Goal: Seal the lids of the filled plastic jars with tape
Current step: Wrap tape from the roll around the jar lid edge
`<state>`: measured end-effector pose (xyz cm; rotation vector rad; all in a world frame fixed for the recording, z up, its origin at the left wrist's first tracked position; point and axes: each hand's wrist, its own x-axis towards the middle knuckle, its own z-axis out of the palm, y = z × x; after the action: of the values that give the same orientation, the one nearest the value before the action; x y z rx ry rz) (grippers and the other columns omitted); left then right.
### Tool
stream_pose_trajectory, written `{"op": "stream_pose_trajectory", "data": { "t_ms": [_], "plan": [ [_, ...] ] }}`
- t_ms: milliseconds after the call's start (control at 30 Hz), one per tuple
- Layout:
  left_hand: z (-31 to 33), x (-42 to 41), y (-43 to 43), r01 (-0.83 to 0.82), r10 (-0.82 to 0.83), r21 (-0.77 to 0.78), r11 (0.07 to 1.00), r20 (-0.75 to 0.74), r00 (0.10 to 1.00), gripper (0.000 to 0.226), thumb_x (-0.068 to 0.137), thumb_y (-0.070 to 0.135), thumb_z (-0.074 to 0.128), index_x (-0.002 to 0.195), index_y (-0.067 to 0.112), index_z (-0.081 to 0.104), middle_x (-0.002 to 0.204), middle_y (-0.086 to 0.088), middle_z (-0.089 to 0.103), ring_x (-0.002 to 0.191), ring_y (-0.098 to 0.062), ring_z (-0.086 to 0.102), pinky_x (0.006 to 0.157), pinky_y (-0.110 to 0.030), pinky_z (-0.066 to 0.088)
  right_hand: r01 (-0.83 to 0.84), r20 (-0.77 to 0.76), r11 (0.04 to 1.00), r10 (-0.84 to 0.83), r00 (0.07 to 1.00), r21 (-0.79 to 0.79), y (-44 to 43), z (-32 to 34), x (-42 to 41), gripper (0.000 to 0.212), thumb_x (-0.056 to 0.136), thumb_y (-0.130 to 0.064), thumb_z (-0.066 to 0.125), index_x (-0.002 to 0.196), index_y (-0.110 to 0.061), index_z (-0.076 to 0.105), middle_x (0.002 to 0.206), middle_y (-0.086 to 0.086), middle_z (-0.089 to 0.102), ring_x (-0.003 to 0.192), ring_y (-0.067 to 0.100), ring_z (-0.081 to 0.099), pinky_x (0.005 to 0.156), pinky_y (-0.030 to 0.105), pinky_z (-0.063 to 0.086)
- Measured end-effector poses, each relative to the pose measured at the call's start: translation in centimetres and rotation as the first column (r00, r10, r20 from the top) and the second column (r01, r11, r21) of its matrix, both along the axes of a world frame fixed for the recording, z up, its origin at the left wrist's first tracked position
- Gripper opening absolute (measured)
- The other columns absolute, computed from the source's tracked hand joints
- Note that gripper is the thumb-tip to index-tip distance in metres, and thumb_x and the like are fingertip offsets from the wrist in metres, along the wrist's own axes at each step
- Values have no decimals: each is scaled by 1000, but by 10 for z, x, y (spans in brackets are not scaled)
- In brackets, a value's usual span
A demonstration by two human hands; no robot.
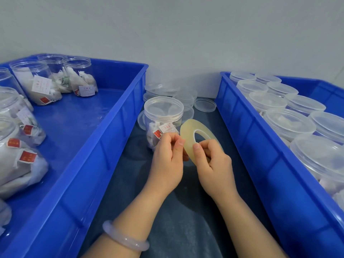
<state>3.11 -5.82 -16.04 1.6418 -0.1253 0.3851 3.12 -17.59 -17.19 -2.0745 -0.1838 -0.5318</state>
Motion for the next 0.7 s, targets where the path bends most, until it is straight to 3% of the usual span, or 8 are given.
{"op": "stream_pose_trajectory", "data": {
  "t_ms": [100,167,300,500,700],
  "plan": [
    [1,0,0,23,-23,-125,992,2,1000,11,94,11,54,94,22,56,89,-4,68,76,-14,69,65,-22,56,18,-5,1000,-18,1000,14,-1,0,1,18,94,-38,51,83,-25,57,71,-11,63,69,6,59,62,37,50],
    [1,0,2,31,-31,-175,984,6,1000,21,90,10,61,100,29,61,88,2,72,76,-13,71,65,-22,57,18,-3,1000,-18,1000,17,-1,0,0,21,94,-40,49,83,-24,56,70,-11,63,67,7,59,61,36,49],
    [2,2,5,-26,26,-199,980,-5,1000,22,84,8,68,84,30,70,74,12,73,67,-6,69,58,-12,51,24,-19,1000,-24,1000,-6,0,1,-1,26,92,-43,48,84,-21,59,69,-12,62,68,6,59,62,35,50],
    [-3,9,7,-14,-66,-373,928,-200,977,8,84,9,69,85,16,72,81,-3,74,76,-18,72,62,-24,56,31,-35,998,-32,999,-48,0,1,-1,30,90,-45,48,87,-18,60,74,-10,64,71,9,60,65,37,50],
    [-4,13,8,28,-80,-240,970,-210,974,10,92,13,58,89,12,67,58,6,63,57,-5,59,56,-21,53,26,-30,995,-29,999,-93,0,3,-2,25,92,-41,51,84,-19,59,68,-8,61,66,9,58,60,33,47]
  ]
}}
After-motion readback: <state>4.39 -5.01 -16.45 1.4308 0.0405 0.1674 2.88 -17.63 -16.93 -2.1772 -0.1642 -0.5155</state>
